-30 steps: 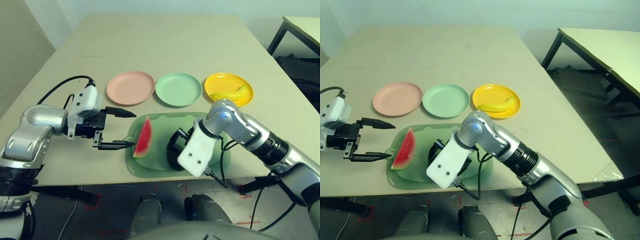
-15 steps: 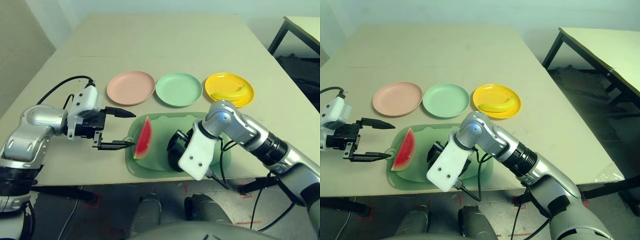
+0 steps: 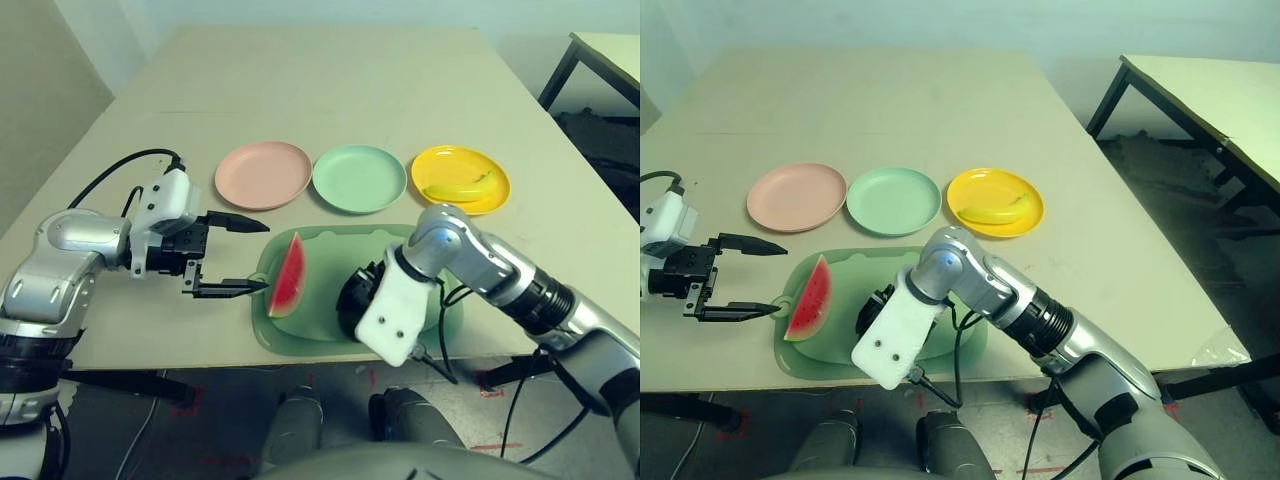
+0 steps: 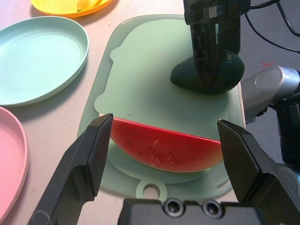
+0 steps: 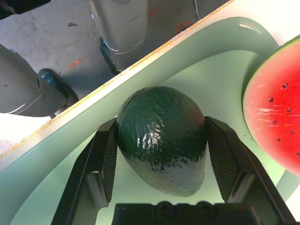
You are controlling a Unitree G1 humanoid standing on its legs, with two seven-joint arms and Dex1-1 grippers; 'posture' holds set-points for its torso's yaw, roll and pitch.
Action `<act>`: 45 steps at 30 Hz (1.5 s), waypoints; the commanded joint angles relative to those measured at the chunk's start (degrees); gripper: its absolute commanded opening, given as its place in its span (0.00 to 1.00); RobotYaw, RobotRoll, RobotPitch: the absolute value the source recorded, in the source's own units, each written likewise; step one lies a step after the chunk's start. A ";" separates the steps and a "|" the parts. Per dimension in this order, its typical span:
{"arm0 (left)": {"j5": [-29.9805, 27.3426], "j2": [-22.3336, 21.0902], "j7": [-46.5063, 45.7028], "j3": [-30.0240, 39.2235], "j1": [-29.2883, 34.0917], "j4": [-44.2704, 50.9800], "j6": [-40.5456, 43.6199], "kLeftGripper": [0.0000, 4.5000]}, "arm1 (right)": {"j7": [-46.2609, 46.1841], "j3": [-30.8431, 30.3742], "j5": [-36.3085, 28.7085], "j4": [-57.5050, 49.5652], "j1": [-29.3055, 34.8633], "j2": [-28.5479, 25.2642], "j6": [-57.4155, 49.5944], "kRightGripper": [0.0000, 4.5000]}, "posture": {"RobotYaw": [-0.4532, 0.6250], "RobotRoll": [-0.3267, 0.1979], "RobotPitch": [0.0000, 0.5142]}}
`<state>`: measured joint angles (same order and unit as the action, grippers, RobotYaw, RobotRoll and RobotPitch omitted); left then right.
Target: Place the fruits into color-matched plates.
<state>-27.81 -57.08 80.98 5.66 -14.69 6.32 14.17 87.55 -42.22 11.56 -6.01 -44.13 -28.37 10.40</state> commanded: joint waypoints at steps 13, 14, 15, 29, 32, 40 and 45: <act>0.01 0.68 -1.60 0.77 -1.01 -0.22 -0.02 1.00 | -2.03 4.37 -0.28 13.50 -10.12 0.50 2.89 0.65 | 0.51 0.62 0.22; -0.22 1.04 -2.24 0.92 -1.32 -0.01 0.17 1.00 | -2.25 4.79 -0.31 15.03 -11.13 0.62 3.23 0.65 | 0.51 0.62 0.22; -0.55 1.43 -3.32 1.08 -1.94 0.26 1.00 1.00 | -2.98 5.39 0.02 17.71 -12.75 0.84 4.09 0.65 | 0.51 0.62 0.21; 3.04 4.90 -18.87 -0.63 -5.64 1.49 10.82 1.00 | -30.58 7.87 11.26 63.15 -30.99 10.55 16.08 0.65 | 0.54 0.62 0.18; 3.68 5.48 -20.90 -1.10 -5.92 2.08 12.39 1.00 | -39.26 7.13 15.14 71.99 -33.17 12.68 16.05 0.65 | 0.55 0.62 0.18; 3.77 5.83 -21.96 -1.21 -5.51 3.91 14.03 1.00 | -49.67 5.46 22.52 80.70 -32.45 15.64 16.19 0.65 | 0.58 0.62 0.20; 3.39 5.04 -21.47 0.02 -3.47 4.61 13.88 1.00 | -50.20 6.10 23.65 81.39 -31.57 15.94 16.97 0.82 | 0.58 0.62 0.20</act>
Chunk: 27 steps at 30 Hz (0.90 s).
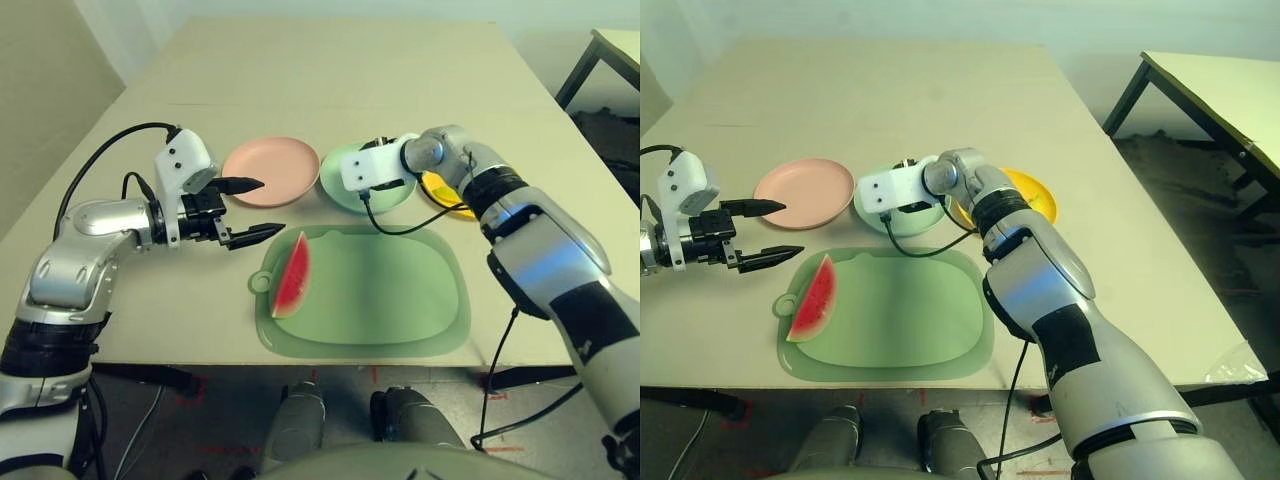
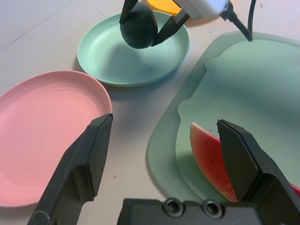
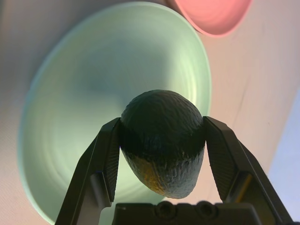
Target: Place the fruits into color-matched plates.
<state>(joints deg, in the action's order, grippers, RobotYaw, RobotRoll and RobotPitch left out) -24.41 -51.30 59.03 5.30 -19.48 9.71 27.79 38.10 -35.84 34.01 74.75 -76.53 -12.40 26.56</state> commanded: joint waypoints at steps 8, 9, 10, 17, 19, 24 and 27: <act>0.62 -0.19 0.42 -0.39 1.22 0.77 -0.97 1.00 | -1.94 -0.25 3.04 0.65 0.31 -0.88 2.29 1.00 | 0.57 0.62 0.20; 0.77 -0.09 0.45 -0.60 1.03 0.65 -1.24 1.00 | -2.10 -0.33 3.27 0.55 -0.05 -1.28 2.50 1.00 | 0.56 0.62 0.20; 0.94 -0.03 0.50 -0.78 0.91 0.57 -1.53 1.00 | -2.17 -0.34 3.43 0.41 -0.40 -1.71 2.80 1.00 | 0.56 0.62 0.20; 3.61 -1.97 5.22 -1.11 0.01 -2.36 -9.72 1.00 | 8.15 9.03 -6.87 -5.12 -2.37 -6.96 3.09 1.00 | 0.56 0.62 0.20; 6.08 -3.33 7.77 -1.78 -0.45 -3.96 -15.49 1.00 | 13.32 13.12 -11.97 -10.02 -0.32 -9.09 0.40 1.00 | 0.56 0.62 0.20; 11.30 -5.51 14.26 -4.73 -5.15 -9.85 -30.63 1.00 | 21.37 22.70 -24.93 -41.52 18.07 -17.42 -16.80 1.00 | 0.54 0.62 0.19; 14.23 -5.54 18.36 -7.70 -9.76 -14.35 -39.16 1.00 | 21.03 31.07 -38.80 -66.71 32.65 -17.58 -39.23 1.00 | 0.52 0.62 0.18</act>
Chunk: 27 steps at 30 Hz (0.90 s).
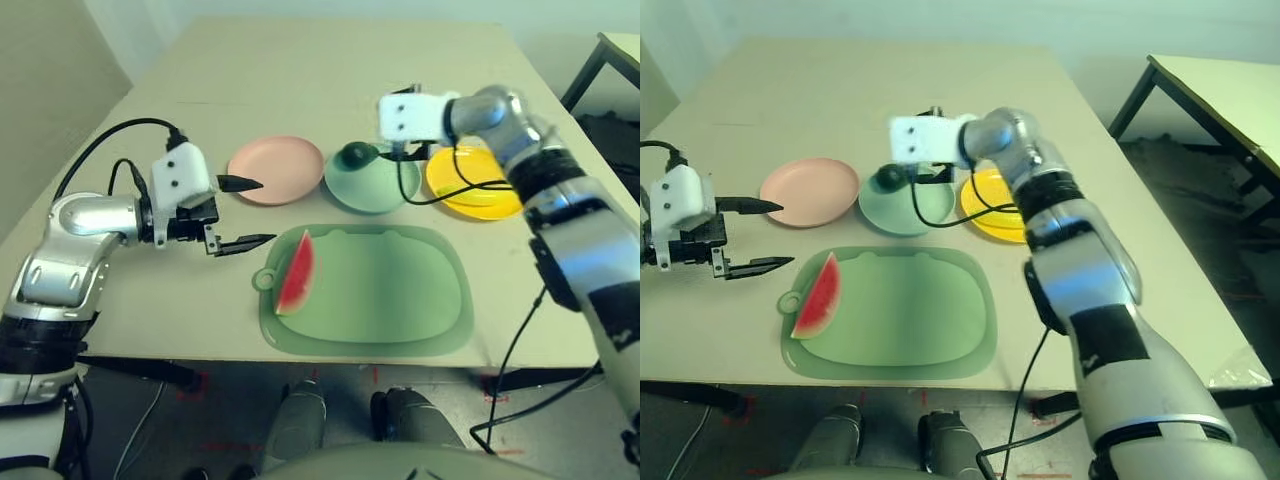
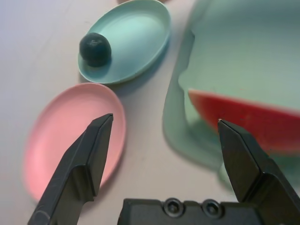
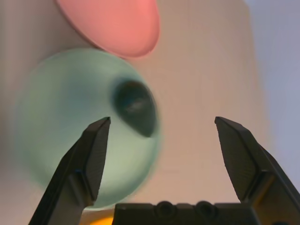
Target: Place the fruits into color-matched plates.
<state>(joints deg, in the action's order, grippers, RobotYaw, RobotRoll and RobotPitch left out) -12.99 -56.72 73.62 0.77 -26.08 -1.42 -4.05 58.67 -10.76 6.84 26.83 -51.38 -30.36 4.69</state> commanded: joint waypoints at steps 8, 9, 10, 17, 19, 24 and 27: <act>6.42 4.84 11.67 -11.36 -12.45 -13.64 -24.80 1.00 | -0.76 14.77 -33.92 -49.73 37.74 -0.69 -35.93 1.00 | 0.47 0.62 0.16; 6.87 5.39 12.47 -12.41 -12.93 -14.66 -26.51 1.00 | -0.22 15.40 -35.10 -50.16 40.51 -0.52 -34.71 1.00 | 0.46 0.62 0.15; 6.97 5.94 13.55 -13.61 -12.98 -15.11 -27.79 1.00 | 1.33 15.36 -35.46 -50.14 43.44 -0.73 -32.35 1.00 | 0.46 0.62 0.15; 7.05 7.53 18.73 -20.13 -13.08 -15.46 -34.06 1.00 | 5.41 13.19 -36.26 -48.35 54.07 0.20 -23.14 1.00 | 0.47 0.62 0.14; 6.98 7.90 18.88 -21.74 -13.59 -15.76 -35.27 1.00 | 5.41 12.62 -36.18 -48.07 55.13 0.27 -22.23 1.00 | 0.46 0.62 0.14; 7.57 7.49 18.88 -25.56 -14.66 -17.13 -37.83 1.00 | 3.83 11.94 -35.95 -47.58 54.96 0.36 -20.97 1.00 | 0.46 0.62 0.14; 7.68 7.59 18.88 -26.47 -15.38 -18.37 -38.08 1.00 | 3.06 11.46 -35.64 -47.86 54.89 0.23 -20.51 1.00 | 0.45 0.62 0.14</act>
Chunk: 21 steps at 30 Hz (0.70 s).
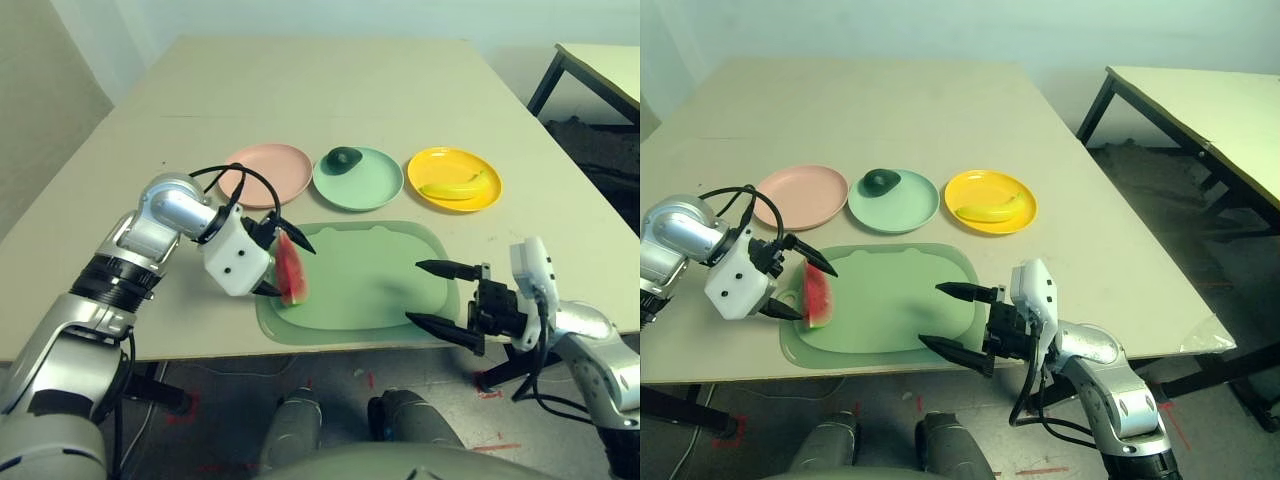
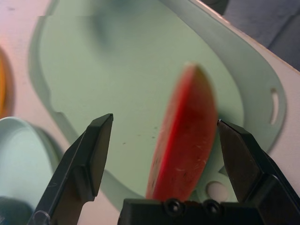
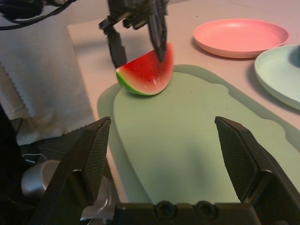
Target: Place the fruits into color-matched plates.
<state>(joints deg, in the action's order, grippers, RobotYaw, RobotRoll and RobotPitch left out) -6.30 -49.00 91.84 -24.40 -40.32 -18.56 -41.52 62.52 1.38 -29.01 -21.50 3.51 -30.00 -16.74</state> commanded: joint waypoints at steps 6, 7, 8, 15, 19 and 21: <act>1.94 -0.03 0.02 -1.19 -0.46 -1.92 7.75 1.00 | -2.62 -1.55 0.69 -0.36 0.47 -0.36 1.51 1.00 | 0.44 0.62 0.13; 2.73 0.08 -0.50 -1.12 -0.04 -1.15 10.28 1.00 | -2.71 -1.74 1.04 -0.18 0.51 -0.53 1.80 1.00 | 0.44 0.62 0.13; 3.76 0.11 -1.10 -1.12 0.30 -0.42 12.74 1.00 | -2.77 -1.94 1.37 -0.01 0.51 -0.71 2.08 1.00 | 0.44 0.62 0.13; 9.49 2.40 -4.60 -2.48 3.95 5.40 19.69 1.00 | -3.61 -2.71 2.19 0.19 0.79 -1.32 3.41 1.00 | 0.45 0.62 0.13; 13.01 3.61 -6.97 -2.83 4.74 6.01 21.15 1.00 | -4.42 -3.20 2.28 -0.99 1.20 -1.21 3.30 1.00 | 0.45 0.62 0.13; 14.05 4.42 -7.98 -2.93 4.70 6.10 22.36 1.00 | -4.72 -3.58 2.33 -1.74 1.44 -1.18 3.28 1.00 | 0.45 0.62 0.13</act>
<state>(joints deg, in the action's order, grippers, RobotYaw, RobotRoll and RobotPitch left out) 5.47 -45.38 84.94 -25.95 -36.77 -12.58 -20.23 58.16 -1.28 -26.94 -22.05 4.63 -30.74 -13.76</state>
